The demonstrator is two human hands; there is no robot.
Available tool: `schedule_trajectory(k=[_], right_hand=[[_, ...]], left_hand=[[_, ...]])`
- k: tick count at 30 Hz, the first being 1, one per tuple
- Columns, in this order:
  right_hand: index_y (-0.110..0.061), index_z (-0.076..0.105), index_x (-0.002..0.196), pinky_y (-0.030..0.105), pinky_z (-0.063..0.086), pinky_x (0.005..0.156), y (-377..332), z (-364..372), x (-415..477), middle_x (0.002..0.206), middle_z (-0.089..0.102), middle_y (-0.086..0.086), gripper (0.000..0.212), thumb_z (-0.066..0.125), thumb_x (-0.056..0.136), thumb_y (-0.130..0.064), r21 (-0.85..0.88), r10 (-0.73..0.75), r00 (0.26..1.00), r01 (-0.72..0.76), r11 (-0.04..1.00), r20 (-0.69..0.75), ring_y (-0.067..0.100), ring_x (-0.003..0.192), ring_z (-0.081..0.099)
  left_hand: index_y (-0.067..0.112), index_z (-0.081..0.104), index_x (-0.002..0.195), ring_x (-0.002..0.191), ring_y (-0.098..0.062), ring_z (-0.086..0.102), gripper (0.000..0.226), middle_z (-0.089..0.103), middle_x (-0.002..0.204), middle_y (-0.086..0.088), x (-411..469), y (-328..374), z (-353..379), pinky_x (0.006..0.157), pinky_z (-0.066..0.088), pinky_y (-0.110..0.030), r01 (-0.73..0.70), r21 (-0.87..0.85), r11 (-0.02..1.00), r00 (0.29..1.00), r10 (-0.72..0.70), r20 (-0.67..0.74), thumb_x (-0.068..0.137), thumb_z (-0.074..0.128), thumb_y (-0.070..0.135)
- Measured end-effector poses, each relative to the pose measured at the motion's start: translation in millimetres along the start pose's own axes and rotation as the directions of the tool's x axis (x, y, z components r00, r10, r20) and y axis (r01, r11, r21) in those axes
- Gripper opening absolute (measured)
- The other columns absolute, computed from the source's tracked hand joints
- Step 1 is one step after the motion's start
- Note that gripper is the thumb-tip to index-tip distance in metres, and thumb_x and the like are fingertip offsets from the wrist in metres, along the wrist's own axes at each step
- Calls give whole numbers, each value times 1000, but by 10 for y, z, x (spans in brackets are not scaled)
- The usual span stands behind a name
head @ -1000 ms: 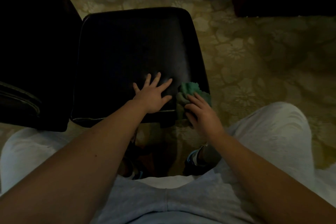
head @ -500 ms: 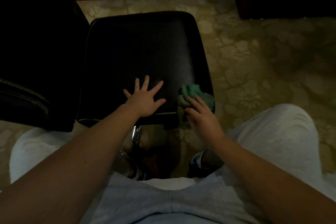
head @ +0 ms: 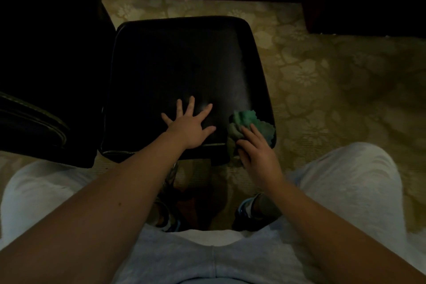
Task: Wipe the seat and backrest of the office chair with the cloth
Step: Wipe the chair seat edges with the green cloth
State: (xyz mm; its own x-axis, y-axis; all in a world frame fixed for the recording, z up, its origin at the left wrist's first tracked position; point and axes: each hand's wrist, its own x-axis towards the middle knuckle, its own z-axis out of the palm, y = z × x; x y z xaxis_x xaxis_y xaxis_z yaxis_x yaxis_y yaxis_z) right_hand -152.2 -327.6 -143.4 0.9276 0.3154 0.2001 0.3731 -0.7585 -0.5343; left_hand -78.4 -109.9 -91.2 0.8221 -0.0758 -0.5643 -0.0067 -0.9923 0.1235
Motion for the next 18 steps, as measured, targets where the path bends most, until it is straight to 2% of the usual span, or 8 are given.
schedule_trajectory(k=[3,7,10,13,18], right_hand=[[-3,71,107,42,33,110,59,-22,43,139,57,14,20,71,88,-3,11,-5,1000,5,1000,-1,37,139,41],[-6,69,116,43,32,114,131,-80,57,144,53,12,25,67,91,-7,61,157,987,-155,986,-30,32,143,35],[-8,67,117,45,30,116,142,-76,75,146,50,11,27,66,91,-11,74,201,979,-198,977,-36,32,144,32],[-7,66,117,54,31,115,132,-39,87,147,49,13,25,65,92,-11,63,154,988,-153,986,-21,35,145,31],[-4,68,110,59,30,114,-20,39,121,142,54,15,20,67,90,-7,-17,-12,1000,12,1000,23,43,140,37]], left_hand=[[53,-8,154,150,-37,-25,71,-27,165,-1,-6,-6,-3,112,-3,-76,-5,-22,1000,1000,5,-5,97,29,72],[52,-5,155,152,-36,-20,69,-22,166,-1,-53,-51,-50,114,-2,-74,-35,-24,999,999,34,-28,97,29,71],[53,-7,154,151,-36,-23,65,-23,166,0,-127,-188,-14,115,-5,-72,-11,43,999,999,13,-44,99,22,70],[53,-11,153,150,-37,-25,62,-27,165,0,-194,-247,73,115,-6,-72,-6,23,1000,1000,7,-22,102,21,64],[52,-10,154,149,-37,-26,57,-27,165,1,-175,-197,71,113,-7,-72,-2,-10,1000,1000,2,-15,105,21,57]])
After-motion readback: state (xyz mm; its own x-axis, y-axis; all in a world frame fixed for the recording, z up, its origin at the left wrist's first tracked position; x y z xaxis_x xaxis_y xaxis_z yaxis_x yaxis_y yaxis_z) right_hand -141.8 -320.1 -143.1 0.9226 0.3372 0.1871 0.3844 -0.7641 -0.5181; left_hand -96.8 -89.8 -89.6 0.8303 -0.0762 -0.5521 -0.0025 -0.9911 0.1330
